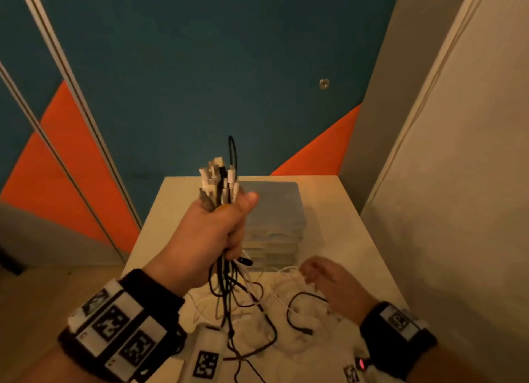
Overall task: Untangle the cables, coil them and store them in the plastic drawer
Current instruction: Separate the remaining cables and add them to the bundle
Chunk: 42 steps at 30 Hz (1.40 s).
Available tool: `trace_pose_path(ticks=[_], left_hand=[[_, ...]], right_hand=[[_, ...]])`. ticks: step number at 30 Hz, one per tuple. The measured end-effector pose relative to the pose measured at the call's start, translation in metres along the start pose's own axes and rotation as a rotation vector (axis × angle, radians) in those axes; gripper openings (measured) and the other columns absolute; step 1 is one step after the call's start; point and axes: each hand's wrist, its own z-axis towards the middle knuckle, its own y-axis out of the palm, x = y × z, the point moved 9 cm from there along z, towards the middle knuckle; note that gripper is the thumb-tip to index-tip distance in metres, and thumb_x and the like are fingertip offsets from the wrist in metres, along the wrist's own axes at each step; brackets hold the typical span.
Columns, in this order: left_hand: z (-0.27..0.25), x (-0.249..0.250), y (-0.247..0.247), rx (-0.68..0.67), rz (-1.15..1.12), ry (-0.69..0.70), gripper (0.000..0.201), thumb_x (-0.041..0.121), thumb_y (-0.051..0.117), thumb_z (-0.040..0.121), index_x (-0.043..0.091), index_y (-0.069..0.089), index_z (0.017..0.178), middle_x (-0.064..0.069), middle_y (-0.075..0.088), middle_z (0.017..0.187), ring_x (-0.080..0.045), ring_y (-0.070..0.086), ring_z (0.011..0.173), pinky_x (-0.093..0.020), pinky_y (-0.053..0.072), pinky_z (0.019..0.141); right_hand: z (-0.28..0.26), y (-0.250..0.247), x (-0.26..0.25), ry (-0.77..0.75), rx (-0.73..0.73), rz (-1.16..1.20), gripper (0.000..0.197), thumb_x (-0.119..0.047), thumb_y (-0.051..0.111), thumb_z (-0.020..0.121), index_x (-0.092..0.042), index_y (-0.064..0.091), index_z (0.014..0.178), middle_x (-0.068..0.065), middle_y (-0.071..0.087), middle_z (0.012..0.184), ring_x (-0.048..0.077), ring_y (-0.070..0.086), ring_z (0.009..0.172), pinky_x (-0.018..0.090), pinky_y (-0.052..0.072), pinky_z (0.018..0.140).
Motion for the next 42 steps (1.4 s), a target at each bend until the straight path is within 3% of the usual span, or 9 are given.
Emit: trace_pose_path(ticks=[5, 8, 13, 20, 26, 29, 32, 36, 42], left_hand=[[-0.011, -0.004, -0.003, -0.089, -0.012, -0.025, 0.028, 0.030, 0.076, 0.069, 0.024, 0.049, 0.073, 0.003, 0.024, 0.055, -0.011, 0.020, 0.042, -0.020, 0.023, 0.041], [-0.017, -0.003, -0.004, -0.115, -0.007, -0.041, 0.025, 0.030, 0.075, 0.068, 0.024, 0.051, 0.073, 0.004, 0.026, 0.054, -0.010, 0.022, 0.040, -0.020, 0.023, 0.041], [-0.021, -0.007, -0.011, -0.088, 0.005, -0.066, 0.024, 0.030, 0.076, 0.066, 0.025, 0.053, 0.072, 0.003, 0.027, 0.054, -0.010, 0.023, 0.039, -0.019, 0.024, 0.039], [-0.028, -0.014, -0.022, -0.045, 0.070, -0.079, 0.019, 0.019, 0.068, 0.080, 0.025, 0.053, 0.071, 0.001, 0.025, 0.055, -0.013, 0.020, 0.041, -0.023, 0.019, 0.042], [-0.029, -0.011, -0.029, -0.024, 0.090, -0.068, 0.019, 0.019, 0.066, 0.081, 0.023, 0.051, 0.071, 0.002, 0.027, 0.052, -0.012, 0.022, 0.040, -0.022, 0.022, 0.042], [-0.026, -0.014, -0.032, -0.006, 0.094, -0.063, 0.022, 0.017, 0.070, 0.083, 0.024, 0.052, 0.071, 0.000, 0.027, 0.054, -0.013, 0.022, 0.042, -0.023, 0.024, 0.042], [-0.018, -0.023, -0.026, 0.015, 0.135, -0.045, 0.026, 0.010, 0.069, 0.089, 0.022, 0.052, 0.072, -0.002, 0.029, 0.054, -0.016, 0.025, 0.042, -0.024, 0.027, 0.043], [-0.007, -0.041, -0.004, -0.011, 0.183, -0.043, 0.023, 0.014, 0.071, 0.088, 0.021, 0.055, 0.073, 0.001, 0.034, 0.051, -0.016, 0.029, 0.043, -0.025, 0.032, 0.045], [0.010, -0.061, 0.025, 0.050, 0.211, -0.083, 0.010, 0.021, 0.066, 0.093, 0.020, 0.064, 0.083, 0.005, 0.043, 0.054, -0.013, 0.038, 0.048, -0.030, 0.034, 0.051]], right_hand=[[0.006, -0.049, 0.075, 0.222, 0.075, -0.293, 0.008, -0.025, 0.053, 0.096, -0.027, 0.060, 0.092, -0.001, 0.065, 0.086, 0.018, 0.062, 0.079, 0.032, 0.049, 0.074], [-0.004, -0.049, 0.102, 0.315, -0.025, -0.411, 0.008, -0.028, 0.053, 0.094, -0.028, 0.060, 0.095, 0.001, 0.065, 0.089, 0.018, 0.062, 0.081, 0.028, 0.048, 0.069], [-0.015, 0.001, 0.104, 0.264, -0.210, -0.619, 0.015, -0.031, 0.056, 0.092, -0.028, 0.068, 0.100, -0.001, 0.067, 0.106, 0.015, 0.062, 0.097, 0.023, 0.045, 0.080], [-0.017, 0.072, 0.125, 0.364, -0.421, -1.001, 0.047, -0.049, 0.050, 0.092, -0.018, 0.052, 0.128, 0.006, 0.054, 0.134, 0.026, 0.050, 0.124, 0.036, 0.040, 0.103], [-0.013, 0.056, 0.130, 0.320, -0.304, -1.062, 0.037, -0.041, 0.041, 0.097, -0.020, 0.054, 0.125, 0.004, 0.056, 0.130, 0.024, 0.053, 0.120, 0.034, 0.042, 0.100], [-0.001, 0.022, 0.091, 0.172, -0.112, -0.929, 0.030, -0.041, 0.041, 0.097, -0.028, 0.060, 0.117, -0.002, 0.059, 0.116, 0.018, 0.059, 0.106, 0.031, 0.046, 0.090], [0.003, -0.005, 0.033, -0.018, -0.003, -0.480, 0.004, -0.029, 0.063, 0.090, -0.033, 0.065, 0.091, -0.009, 0.058, 0.094, 0.005, 0.059, 0.087, 0.018, 0.047, 0.077], [0.006, -0.035, -0.010, 0.001, 0.215, 0.061, 0.013, -0.003, 0.063, 0.088, -0.015, 0.068, 0.089, 0.001, 0.070, 0.097, 0.001, 0.064, 0.085, 0.012, 0.049, 0.077], [0.015, -0.035, -0.058, -0.035, 0.199, 0.637, 0.016, -0.004, 0.043, 0.099, -0.002, 0.057, 0.091, 0.014, 0.071, 0.080, 0.030, 0.069, 0.083, 0.035, 0.057, 0.081]])
